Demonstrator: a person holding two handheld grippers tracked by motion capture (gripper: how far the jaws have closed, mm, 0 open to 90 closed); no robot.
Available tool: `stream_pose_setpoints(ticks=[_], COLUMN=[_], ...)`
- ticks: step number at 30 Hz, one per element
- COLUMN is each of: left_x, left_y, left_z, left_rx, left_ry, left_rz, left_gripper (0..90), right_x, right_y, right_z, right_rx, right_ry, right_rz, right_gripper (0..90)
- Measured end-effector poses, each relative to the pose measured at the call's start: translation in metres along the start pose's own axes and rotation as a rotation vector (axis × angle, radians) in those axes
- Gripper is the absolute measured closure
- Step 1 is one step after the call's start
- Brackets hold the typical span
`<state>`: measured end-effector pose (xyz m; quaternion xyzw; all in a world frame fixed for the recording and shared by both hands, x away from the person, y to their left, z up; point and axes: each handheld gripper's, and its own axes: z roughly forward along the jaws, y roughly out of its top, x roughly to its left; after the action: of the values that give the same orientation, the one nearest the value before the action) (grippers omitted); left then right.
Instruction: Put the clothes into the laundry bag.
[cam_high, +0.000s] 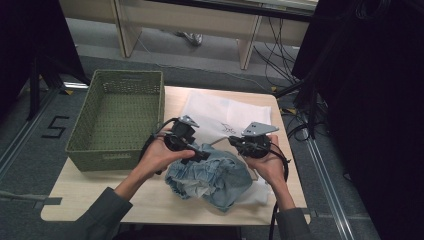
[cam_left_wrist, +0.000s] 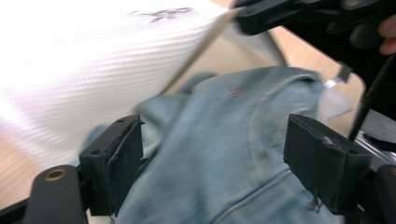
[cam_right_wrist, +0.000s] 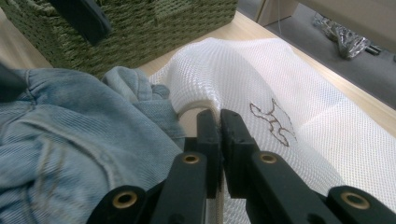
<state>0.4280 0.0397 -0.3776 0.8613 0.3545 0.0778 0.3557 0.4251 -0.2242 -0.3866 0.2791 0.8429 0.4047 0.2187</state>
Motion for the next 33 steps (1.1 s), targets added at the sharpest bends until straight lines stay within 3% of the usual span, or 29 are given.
stream_pose_setpoints(ticks=[1,2,3,5,7,8,10,11,12,14,15,16,17,19,21,24,26,27,29,31,33], left_x=[0.003,0.005,0.008,0.010,0.011,0.011,0.011,0.008,0.004,-0.010,-0.017,-0.028,-0.038,-0.056,-0.062,-0.047,-0.034,-0.025,-0.017,-0.007,-0.004], left_y=[-0.002,-0.006,-0.010,-0.020,-0.025,-0.027,-0.028,-0.027,-0.025,-0.020,-0.017,-0.015,-0.013,-0.011,-0.009,-0.010,-0.009,-0.006,-0.003,-0.001,-0.004], left_z=[0.002,0.008,0.014,0.033,0.050,0.056,0.061,0.061,0.057,0.046,0.041,0.039,0.040,0.047,0.063,0.089,0.096,0.093,0.089,0.084,0.083], left_rx=[0.015,0.036,0.070,0.135,0.164,0.168,0.143,0.117,0.110,0.053,0.040,0.016,0.010,0.011,0.047,0.058,0.037,0.050,-0.031,-0.041,-0.031], left_ry=[0.026,0.030,0.001,0.012,-0.016,-0.042,-0.078,-0.087,-0.068,-0.084,-0.113,-0.142,-0.167,-0.163,-0.157,-0.154,-0.111,-0.092,-0.045,-0.002,0.017], left_rz=[0.009,-0.012,-0.027,-0.012,-0.027,-0.024,0.032,0.029,0.065,0.113,0.146,0.154,0.179,0.225,0.269,0.162,0.101,0.113,0.024,0.005,0.002], left_gripper=[19.5,19.6,19.4,19.1,18.8,24.0,53.3,59.5,65.0,69.7,71.2,72.3,72.4,72.5,72.4,71.4,70.6,70.7,71.2,70.3,63.8], right_x=[-0.001,-0.001,0.000,0.000,0.000,0.001,0.002,0.003,0.004,0.005,0.005,0.006,0.007,0.006,0.009,0.008,0.006,0.005,0.002,-0.001,-0.004], right_y=[0.000,0.000,0.001,0.001,0.001,0.001,0.002,0.002,0.002,0.002,0.002,0.001,0.001,0.001,0.002,0.003,0.003,0.003,0.002,0.000,-0.002], right_z=[0.000,0.000,0.001,0.002,0.002,0.003,0.003,0.004,0.006,0.007,0.008,0.008,0.010,0.011,0.010,0.008,0.005,0.003,0.001,-0.002,-0.004], right_rx=[0.001,0.002,0.004,0.004,-0.001,0.006,0.012,0.015,0.020,0.026,0.021,0.031,0.026,0.028,0.034,0.028,0.019,0.019,0.013,0.004,0.010], right_ry=[0.000,0.007,0.009,0.013,0.002,0.007,0.004,0.002,0.012,0.007,-0.006,0.003,0.005,0.013,0.003,0.012,0.007,0.011,0.003,-0.007,-0.004], right_rz=[-0.003,0.002,0.013,0.000,-0.004,-0.003,-0.010,-0.015,-0.014,-0.021,-0.023,-0.012,-0.012,-0.033,-0.018,-0.021,-0.028,-0.017,-0.008,-0.007,0.014], right_gripper=[87.7,87.7,87.7,87.7,87.7,87.7,87.7,87.7,87.7,87.7,87.7,87.7,87.7,87.7,87.7,87.7,87.7,87.8,87.8,87.7,87.8])
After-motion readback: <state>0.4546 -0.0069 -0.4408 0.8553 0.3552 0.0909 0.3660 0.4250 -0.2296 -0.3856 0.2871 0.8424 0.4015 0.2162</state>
